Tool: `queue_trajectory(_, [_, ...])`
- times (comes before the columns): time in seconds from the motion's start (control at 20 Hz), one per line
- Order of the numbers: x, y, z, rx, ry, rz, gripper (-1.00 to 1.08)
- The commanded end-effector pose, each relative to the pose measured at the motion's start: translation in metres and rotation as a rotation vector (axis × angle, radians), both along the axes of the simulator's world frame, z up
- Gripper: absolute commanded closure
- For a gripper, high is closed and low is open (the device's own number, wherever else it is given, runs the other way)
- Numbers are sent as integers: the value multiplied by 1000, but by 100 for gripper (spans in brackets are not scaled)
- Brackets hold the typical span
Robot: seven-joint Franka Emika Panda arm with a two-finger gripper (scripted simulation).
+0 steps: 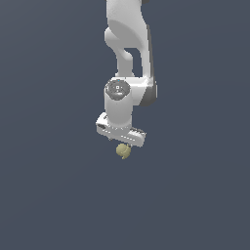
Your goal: Pick up the object and move it to a goal position.
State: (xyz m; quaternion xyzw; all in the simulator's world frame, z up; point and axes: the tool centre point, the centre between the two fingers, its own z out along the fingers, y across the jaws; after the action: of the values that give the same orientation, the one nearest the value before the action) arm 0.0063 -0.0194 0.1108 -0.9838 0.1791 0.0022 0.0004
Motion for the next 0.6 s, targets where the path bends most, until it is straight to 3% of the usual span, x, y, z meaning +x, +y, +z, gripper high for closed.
queue_trajectory(0.0, [1,4,-7,-1,-2,-44,-92])
queue_trajectory(0.55, [4,12,-21,-2,-4,-130,-92])
